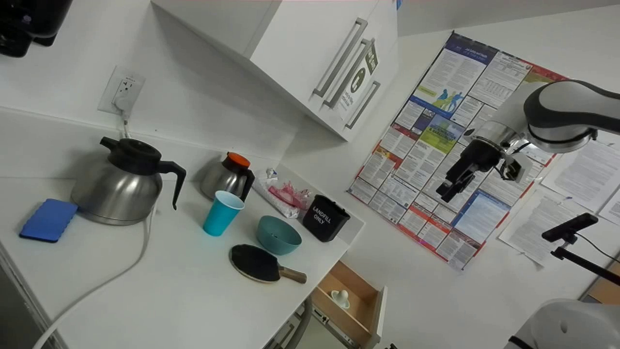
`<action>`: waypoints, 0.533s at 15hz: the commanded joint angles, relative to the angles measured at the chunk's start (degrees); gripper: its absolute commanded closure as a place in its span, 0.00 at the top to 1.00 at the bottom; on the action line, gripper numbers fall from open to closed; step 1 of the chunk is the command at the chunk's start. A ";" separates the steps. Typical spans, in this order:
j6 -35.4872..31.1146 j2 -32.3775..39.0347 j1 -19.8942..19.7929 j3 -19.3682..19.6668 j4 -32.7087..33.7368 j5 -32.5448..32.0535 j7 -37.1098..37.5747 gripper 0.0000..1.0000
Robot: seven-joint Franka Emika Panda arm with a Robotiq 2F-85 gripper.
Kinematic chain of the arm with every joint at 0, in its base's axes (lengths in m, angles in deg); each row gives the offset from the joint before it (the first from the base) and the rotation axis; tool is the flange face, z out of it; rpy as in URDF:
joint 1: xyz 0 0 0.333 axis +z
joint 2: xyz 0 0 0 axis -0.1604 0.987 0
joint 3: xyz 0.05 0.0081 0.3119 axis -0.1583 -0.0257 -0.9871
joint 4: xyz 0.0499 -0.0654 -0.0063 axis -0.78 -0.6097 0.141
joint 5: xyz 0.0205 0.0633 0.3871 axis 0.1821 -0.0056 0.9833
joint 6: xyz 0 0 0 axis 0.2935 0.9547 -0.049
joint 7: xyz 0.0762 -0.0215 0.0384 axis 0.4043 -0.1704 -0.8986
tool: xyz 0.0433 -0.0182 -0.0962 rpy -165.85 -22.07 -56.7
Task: Take the object out of the drawer then close the drawer
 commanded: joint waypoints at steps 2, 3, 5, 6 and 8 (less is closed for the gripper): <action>-5.18 4.23 -2.57 1.63 1.89 -0.62 2.94 1.00; -7.77 6.28 -3.37 3.30 2.18 -0.20 3.20 1.00; -14.17 9.99 -5.02 6.18 1.70 0.03 3.00 1.00; -17.33 12.02 -5.81 7.47 1.54 0.29 2.92 1.00; -23.42 17.02 -7.30 10.30 1.18 0.73 2.27 1.00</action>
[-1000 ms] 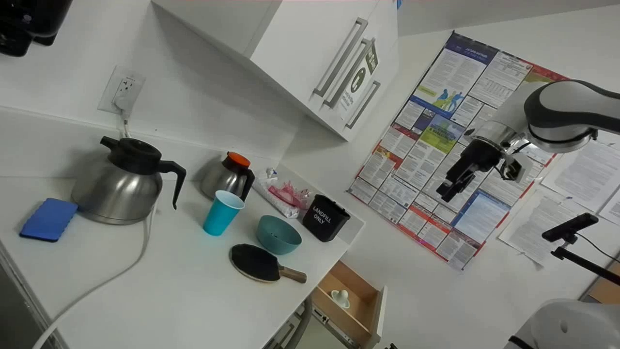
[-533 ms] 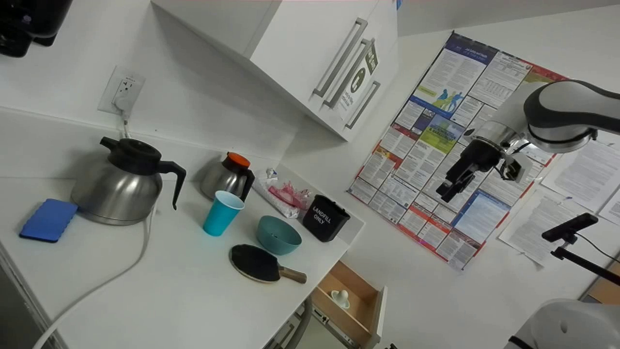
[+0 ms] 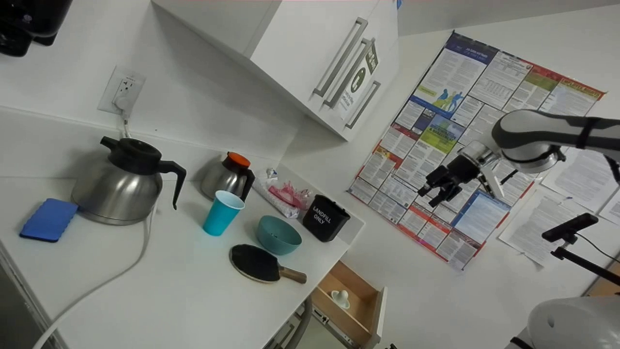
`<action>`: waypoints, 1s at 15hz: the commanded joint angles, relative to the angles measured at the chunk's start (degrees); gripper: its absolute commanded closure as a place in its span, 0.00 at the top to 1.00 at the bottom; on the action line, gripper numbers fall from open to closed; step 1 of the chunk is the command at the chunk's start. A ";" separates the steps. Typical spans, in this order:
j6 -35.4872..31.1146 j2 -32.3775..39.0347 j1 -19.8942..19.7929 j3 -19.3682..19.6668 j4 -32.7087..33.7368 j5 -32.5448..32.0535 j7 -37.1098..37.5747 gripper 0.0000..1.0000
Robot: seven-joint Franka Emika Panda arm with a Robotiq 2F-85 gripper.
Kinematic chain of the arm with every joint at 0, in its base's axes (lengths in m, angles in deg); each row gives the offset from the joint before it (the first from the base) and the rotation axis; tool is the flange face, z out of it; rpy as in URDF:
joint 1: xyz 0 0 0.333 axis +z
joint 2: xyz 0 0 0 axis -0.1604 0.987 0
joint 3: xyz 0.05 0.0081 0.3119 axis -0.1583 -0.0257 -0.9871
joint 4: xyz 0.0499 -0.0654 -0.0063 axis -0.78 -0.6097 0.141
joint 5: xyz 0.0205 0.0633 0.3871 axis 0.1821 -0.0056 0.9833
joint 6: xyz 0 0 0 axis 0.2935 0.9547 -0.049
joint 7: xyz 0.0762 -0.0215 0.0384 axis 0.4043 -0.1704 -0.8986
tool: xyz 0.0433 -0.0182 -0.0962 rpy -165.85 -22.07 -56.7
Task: Take the object out of the drawer then close the drawer
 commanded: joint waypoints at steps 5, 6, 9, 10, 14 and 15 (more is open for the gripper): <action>-17.95 21.30 -4.76 7.57 1.37 4.44 -1.28 1.00; -19.72 24.07 -5.16 8.15 1.42 5.82 -1.37 1.00; -19.88 24.29 -6.90 6.70 0.10 6.26 -0.77 1.00; -20.46 26.18 -7.26 6.67 0.25 6.79 -0.70 1.00; -20.82 28.22 -7.44 6.59 1.19 7.16 -0.63 1.00; -20.82 28.21 -7.45 6.59 1.33 7.16 -0.63 1.00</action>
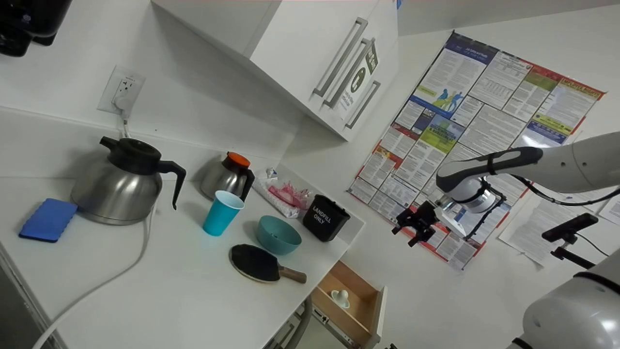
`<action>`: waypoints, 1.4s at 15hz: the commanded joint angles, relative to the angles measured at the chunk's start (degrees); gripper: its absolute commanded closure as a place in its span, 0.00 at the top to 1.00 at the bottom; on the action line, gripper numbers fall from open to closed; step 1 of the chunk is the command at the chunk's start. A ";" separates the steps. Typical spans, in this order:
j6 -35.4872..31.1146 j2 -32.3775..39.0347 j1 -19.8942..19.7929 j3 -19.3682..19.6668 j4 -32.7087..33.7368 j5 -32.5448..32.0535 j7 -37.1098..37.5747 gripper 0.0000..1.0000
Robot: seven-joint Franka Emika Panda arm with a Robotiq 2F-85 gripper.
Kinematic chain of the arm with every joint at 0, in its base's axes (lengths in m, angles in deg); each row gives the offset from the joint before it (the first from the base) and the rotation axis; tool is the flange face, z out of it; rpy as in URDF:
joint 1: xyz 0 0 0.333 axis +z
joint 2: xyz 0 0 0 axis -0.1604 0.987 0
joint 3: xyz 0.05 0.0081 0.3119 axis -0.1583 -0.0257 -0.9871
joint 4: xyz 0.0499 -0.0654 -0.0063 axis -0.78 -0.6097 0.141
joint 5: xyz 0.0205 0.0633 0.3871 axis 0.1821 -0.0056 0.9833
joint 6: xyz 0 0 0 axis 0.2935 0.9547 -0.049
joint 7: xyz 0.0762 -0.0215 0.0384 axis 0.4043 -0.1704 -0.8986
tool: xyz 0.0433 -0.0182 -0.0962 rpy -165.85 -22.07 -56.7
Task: Take the object out of the drawer then close the drawer
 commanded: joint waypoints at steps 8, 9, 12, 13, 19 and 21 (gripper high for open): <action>-0.85 17.79 -4.51 -2.33 7.82 14.12 -0.26 1.00; -1.38 20.69 -5.36 -2.85 9.22 15.13 0.29 1.00; -4.30 28.43 -8.15 -4.65 13.52 16.66 2.54 1.00; -5.53 31.10 -9.03 -5.24 15.12 16.65 3.66 1.00; -14.35 43.37 -12.97 -9.02 23.07 16.11 11.23 1.00; -15.92 47.02 -13.81 -9.90 25.80 15.75 13.36 1.00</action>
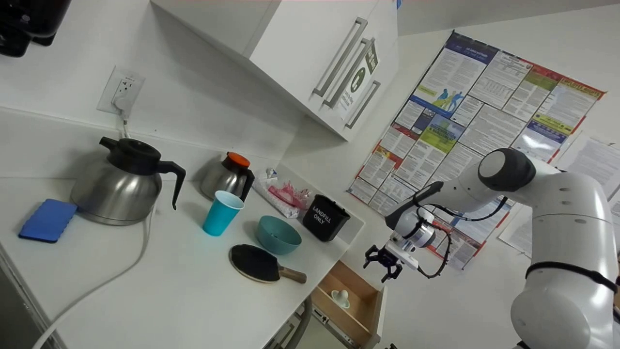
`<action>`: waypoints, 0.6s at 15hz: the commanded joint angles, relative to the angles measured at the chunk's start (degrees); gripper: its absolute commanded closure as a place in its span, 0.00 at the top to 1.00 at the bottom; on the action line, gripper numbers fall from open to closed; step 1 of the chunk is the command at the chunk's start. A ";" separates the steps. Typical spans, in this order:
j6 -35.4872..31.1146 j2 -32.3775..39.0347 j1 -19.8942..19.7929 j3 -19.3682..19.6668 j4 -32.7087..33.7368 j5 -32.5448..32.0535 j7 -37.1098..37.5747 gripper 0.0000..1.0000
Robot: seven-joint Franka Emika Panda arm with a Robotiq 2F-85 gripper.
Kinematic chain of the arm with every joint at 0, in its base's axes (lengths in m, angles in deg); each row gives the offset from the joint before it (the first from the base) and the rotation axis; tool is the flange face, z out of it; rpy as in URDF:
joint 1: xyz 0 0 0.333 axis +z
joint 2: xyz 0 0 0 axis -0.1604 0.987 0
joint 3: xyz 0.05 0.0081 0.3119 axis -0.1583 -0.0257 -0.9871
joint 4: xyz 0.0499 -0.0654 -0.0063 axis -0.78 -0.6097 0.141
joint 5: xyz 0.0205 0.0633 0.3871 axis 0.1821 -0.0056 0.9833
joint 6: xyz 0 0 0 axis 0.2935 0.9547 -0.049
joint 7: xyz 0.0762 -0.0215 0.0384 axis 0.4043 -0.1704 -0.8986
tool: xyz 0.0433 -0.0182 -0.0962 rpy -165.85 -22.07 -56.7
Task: Take the object out of the drawer then close the drawer
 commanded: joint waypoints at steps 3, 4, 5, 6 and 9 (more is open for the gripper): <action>-1.36 4.97 -2.27 -2.41 4.01 -1.41 3.61 1.00; -1.37 6.07 -2.42 -2.63 4.76 -1.62 3.68 1.00; -1.36 6.42 -2.45 -2.68 4.81 -1.75 3.66 1.00; -1.36 6.39 -2.49 -2.68 4.82 -1.77 3.66 1.00; -0.28 7.14 -2.24 -2.37 5.97 -2.08 4.68 1.00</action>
